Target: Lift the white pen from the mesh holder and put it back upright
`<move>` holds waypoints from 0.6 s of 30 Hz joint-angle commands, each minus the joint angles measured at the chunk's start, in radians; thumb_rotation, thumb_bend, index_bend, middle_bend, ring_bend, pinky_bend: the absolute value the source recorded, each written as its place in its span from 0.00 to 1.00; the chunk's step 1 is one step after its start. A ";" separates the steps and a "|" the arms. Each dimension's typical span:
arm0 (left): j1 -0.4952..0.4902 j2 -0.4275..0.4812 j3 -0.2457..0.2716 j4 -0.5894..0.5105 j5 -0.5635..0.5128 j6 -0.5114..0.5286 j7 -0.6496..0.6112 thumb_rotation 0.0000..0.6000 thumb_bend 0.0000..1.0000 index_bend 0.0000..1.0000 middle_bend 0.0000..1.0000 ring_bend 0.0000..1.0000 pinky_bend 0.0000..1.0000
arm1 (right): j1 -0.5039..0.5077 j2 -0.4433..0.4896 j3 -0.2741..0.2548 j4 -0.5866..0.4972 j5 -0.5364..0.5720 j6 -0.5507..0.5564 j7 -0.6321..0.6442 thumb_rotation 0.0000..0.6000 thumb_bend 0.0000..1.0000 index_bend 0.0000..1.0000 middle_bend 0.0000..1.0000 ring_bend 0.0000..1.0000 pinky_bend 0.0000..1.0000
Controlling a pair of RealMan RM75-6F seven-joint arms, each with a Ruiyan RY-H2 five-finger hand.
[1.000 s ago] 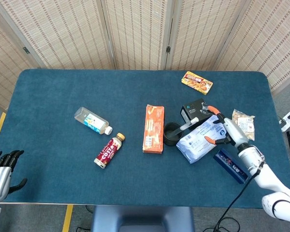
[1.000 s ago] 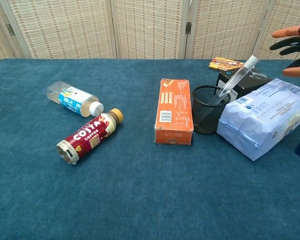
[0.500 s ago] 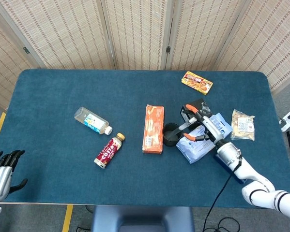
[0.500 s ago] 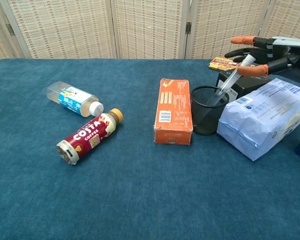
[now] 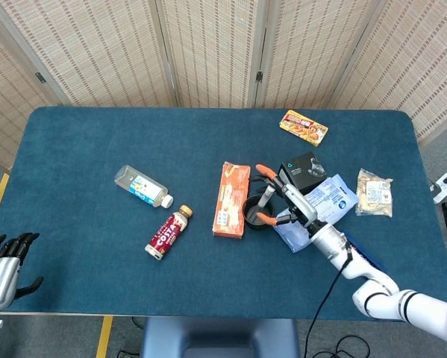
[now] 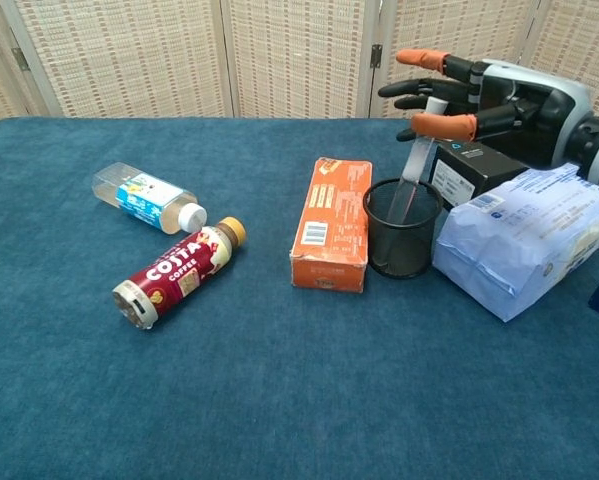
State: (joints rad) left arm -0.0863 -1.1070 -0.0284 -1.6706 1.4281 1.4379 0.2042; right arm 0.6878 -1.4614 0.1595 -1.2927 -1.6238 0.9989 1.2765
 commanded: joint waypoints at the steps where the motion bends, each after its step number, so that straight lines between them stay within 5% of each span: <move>1: 0.000 -0.001 0.000 0.002 -0.002 -0.002 -0.002 1.00 0.25 0.18 0.19 0.20 0.12 | 0.012 -0.002 -0.019 -0.030 -0.022 0.020 0.005 1.00 0.23 0.00 0.17 0.07 0.20; 18: 0.002 -0.003 0.003 0.015 -0.004 -0.006 -0.025 1.00 0.25 0.18 0.19 0.20 0.12 | 0.026 0.085 -0.045 -0.164 -0.062 0.127 -0.181 1.00 0.23 0.00 0.17 0.07 0.19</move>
State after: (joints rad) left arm -0.0846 -1.1097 -0.0257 -1.6558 1.4239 1.4323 0.1788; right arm 0.7145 -1.4016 0.1152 -1.4353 -1.6742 1.1064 1.1268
